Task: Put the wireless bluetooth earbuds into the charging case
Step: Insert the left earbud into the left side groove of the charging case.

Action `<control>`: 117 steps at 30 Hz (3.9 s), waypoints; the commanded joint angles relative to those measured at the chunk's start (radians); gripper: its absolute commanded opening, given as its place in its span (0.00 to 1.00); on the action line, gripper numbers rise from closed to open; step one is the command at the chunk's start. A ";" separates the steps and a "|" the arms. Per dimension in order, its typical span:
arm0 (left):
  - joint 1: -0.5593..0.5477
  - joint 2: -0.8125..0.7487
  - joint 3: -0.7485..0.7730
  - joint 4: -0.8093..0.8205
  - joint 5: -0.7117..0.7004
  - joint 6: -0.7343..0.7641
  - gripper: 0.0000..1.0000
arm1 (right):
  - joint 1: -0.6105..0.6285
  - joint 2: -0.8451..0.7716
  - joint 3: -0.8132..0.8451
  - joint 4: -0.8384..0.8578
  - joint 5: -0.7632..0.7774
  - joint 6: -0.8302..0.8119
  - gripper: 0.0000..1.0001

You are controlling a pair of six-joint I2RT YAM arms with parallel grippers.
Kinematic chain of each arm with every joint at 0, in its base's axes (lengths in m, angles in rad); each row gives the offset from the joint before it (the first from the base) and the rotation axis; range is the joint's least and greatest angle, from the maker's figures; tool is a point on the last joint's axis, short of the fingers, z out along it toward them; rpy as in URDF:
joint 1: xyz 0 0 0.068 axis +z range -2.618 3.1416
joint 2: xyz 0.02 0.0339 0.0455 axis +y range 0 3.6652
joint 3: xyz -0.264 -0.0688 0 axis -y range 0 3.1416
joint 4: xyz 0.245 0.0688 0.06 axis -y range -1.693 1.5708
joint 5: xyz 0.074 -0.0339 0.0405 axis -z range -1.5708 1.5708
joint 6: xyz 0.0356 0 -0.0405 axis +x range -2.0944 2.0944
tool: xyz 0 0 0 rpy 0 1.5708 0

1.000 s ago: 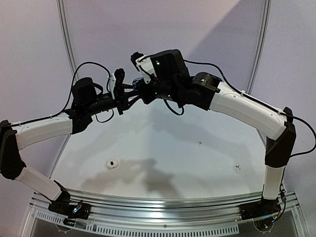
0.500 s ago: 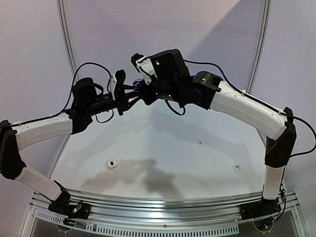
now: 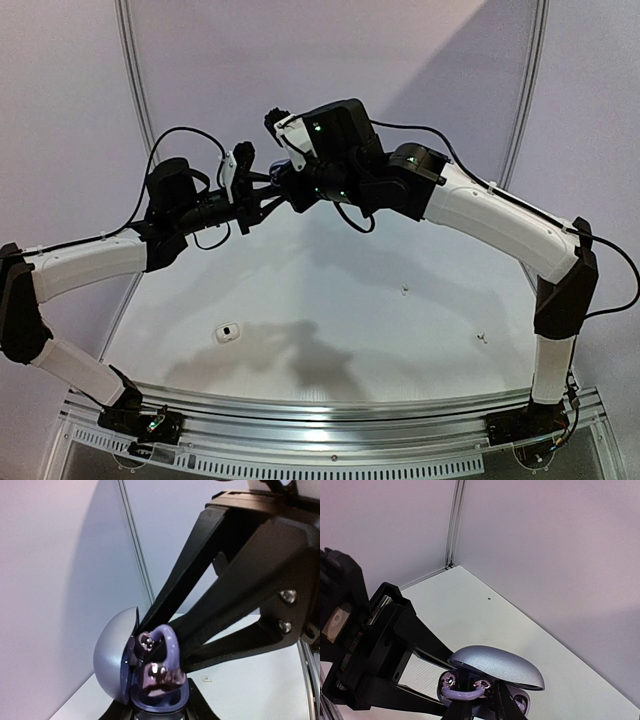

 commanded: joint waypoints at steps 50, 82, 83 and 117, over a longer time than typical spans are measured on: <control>0.013 -0.033 -0.008 0.075 0.032 -0.115 0.00 | -0.004 -0.141 -0.038 -0.039 -0.045 0.010 0.20; 0.008 -0.041 0.001 0.016 0.182 -0.089 0.00 | -0.005 -0.058 -0.047 -0.044 -0.205 0.025 0.12; 0.008 -0.041 0.001 0.018 0.184 -0.091 0.00 | -0.005 -0.054 -0.048 -0.047 -0.200 0.026 0.12; 0.005 -0.045 -0.011 0.115 0.357 -0.138 0.00 | -0.007 -0.067 -0.102 -0.013 -0.312 0.019 0.11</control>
